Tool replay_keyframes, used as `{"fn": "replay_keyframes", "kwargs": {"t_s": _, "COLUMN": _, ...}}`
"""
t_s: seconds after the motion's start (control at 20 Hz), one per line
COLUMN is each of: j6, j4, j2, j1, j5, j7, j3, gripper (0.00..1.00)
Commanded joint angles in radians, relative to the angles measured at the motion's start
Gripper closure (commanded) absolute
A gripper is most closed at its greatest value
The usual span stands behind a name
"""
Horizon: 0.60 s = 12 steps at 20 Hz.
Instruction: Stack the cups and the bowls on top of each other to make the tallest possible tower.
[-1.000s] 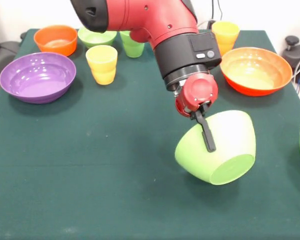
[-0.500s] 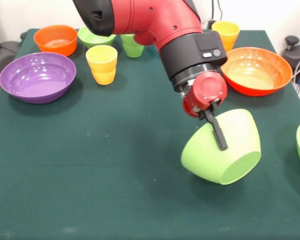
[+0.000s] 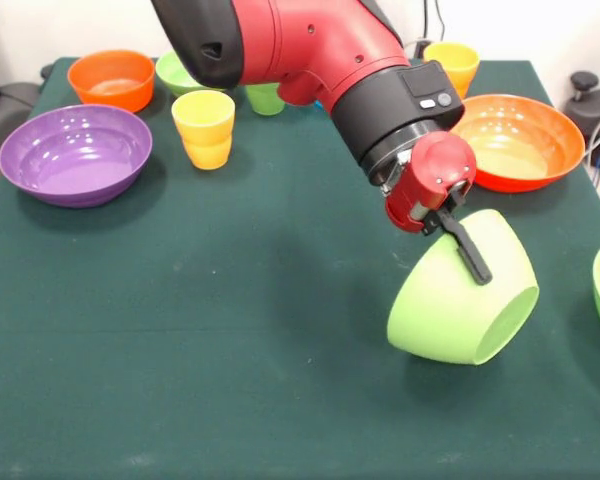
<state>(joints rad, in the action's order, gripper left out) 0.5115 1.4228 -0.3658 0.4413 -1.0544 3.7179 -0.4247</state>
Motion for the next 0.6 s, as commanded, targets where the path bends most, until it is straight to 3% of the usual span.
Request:
{"fn": "replay_keyframes", "kwargs": {"t_s": 0.05, "j6": 0.029, "j4": -0.046, "j2": 0.086, "j1": -0.009, "j5": -0.119, "j7": -0.016, "j3": -0.021, "gripper": 1.0}}
{"fn": "replay_keyframes", "kwargs": {"t_s": 0.25, "j6": 0.067, "j4": -0.058, "j2": 0.089, "j1": 0.001, "j5": -0.172, "j7": 0.026, "j3": -0.02, "gripper": 1.0}}
{"fn": "replay_keyframes", "kwargs": {"t_s": 0.3, "j6": 0.072, "j4": -0.06, "j2": 0.087, "j1": -0.001, "j5": -0.183, "j7": 0.04, "j3": -0.014, "gripper": 0.0}}
{"fn": "replay_keyframes", "kwargs": {"t_s": 0.6, "j6": 0.09, "j4": -0.067, "j2": 0.087, "j1": 0.004, "j5": -0.219, "j7": 0.066, "j3": -0.009, "gripper": 0.0}}
